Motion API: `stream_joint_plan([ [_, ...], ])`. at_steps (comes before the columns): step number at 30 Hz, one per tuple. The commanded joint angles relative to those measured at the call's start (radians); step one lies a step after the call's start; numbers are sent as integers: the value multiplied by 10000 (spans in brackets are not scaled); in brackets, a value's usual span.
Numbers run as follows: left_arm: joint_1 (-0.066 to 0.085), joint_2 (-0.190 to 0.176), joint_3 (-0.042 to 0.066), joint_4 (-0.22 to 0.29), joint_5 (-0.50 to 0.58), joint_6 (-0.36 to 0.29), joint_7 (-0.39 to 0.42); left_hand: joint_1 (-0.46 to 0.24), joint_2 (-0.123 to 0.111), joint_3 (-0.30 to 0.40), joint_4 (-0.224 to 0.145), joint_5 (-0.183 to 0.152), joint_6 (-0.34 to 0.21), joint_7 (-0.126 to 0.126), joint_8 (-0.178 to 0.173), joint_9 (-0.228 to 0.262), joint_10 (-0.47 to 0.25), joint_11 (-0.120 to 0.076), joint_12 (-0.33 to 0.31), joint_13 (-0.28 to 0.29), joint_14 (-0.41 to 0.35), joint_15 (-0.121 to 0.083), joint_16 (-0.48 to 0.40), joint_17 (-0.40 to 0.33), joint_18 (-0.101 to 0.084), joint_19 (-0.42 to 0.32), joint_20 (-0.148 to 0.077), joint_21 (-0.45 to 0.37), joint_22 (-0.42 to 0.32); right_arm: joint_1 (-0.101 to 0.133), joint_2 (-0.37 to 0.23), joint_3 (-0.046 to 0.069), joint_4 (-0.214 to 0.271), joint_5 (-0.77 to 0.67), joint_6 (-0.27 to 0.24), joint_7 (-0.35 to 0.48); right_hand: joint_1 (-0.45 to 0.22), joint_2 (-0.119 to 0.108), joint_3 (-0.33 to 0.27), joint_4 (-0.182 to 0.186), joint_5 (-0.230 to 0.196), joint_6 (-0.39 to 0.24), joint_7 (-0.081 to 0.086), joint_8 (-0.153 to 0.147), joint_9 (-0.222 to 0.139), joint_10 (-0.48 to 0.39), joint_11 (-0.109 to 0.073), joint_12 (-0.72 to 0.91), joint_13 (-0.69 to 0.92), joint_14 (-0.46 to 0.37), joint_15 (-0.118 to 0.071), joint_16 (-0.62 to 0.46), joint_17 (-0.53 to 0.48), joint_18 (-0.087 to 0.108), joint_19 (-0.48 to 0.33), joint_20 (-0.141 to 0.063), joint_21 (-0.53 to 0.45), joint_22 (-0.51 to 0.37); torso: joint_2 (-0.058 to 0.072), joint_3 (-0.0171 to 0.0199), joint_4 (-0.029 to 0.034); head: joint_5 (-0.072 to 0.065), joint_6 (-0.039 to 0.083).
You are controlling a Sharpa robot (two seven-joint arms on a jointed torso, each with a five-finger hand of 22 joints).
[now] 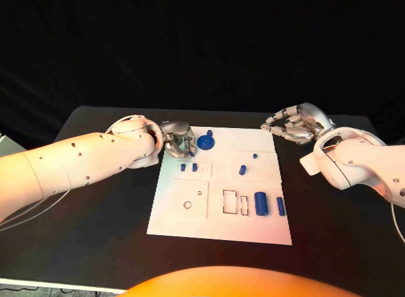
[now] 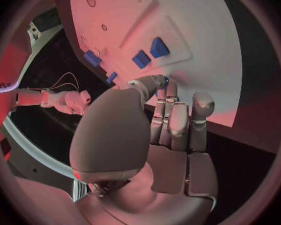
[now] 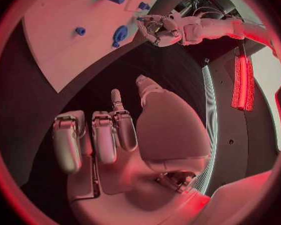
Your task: Assemble the parts on the task board
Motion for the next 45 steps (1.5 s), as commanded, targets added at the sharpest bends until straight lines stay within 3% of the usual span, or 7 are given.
stream_joint_plan([
  [1,-10,42,-14,34,0,167,54,-71,12,43,-33,11,46,0,-10,-1,59,-16,-49,-2,15,3,20,-12,-122,17,-3,17,-11,-4,8,4,8,-111,46,90,21,60,51,-9,35,-47,12,38,-13,234,64,-24,1821,1031,25,-27,2517,-68,1029,56,44,2627,1,3,-2,-3,2],
  [12,-9,143,-46,-72,12,235,42,-90,11,45,-42,-3,60,4,-20,5,82,-14,-76,0,25,6,28,18,-129,34,-2,30,9,-4,1,4,19,-114,48,84,21,60,51,-9,35,-47,12,38,-13,234,64,-24,1821,1031,25,-27,2517,-68,1029,56,44,2627,7,9,-11,-28,18],
  [26,-7,212,-75,-127,-117,788,-265,-120,10,39,-47,-20,70,5,-35,11,105,-13,-108,4,13,8,17,-15,-126,12,1,16,-7,-4,-11,4,21,-118,57,77,21,60,51,-9,35,-47,12,38,-13,234,64,-24,1821,1031,25,-27,2517,-68,1029,56,44,2627,-2,2,-3,-55,-16],
  [35,-7,198,-77,-129,-57,478,-148,-479,-203,13,-6,22,-469,112,-567,-110,-34,89,-527,27,-194,110,-78,-311,-72,-281,86,-212,-228,-4,-5,4,12,-118,56,80,-1,44,71,-2,32,-42,8,54,-29,234,60,-28,1813,1033,21,-24,2524,-68,1029,51,44,2627,0,4,4,-46,-10],
  [45,-8,171,-78,-148,55,60,-65,-630,-307,47,29,23,-740,169,-842,-190,-171,149,-701,73,-280,160,-96,-412,-52,-368,134,-297,-302,-4,12,4,-1,-118,39,87,-4,41,72,-2,32,-44,8,55,-31,219,60,-47,1797,1032,20,-24,2522,-68,1029,51,44,2627,-2,2,-3,-25,-11],
])
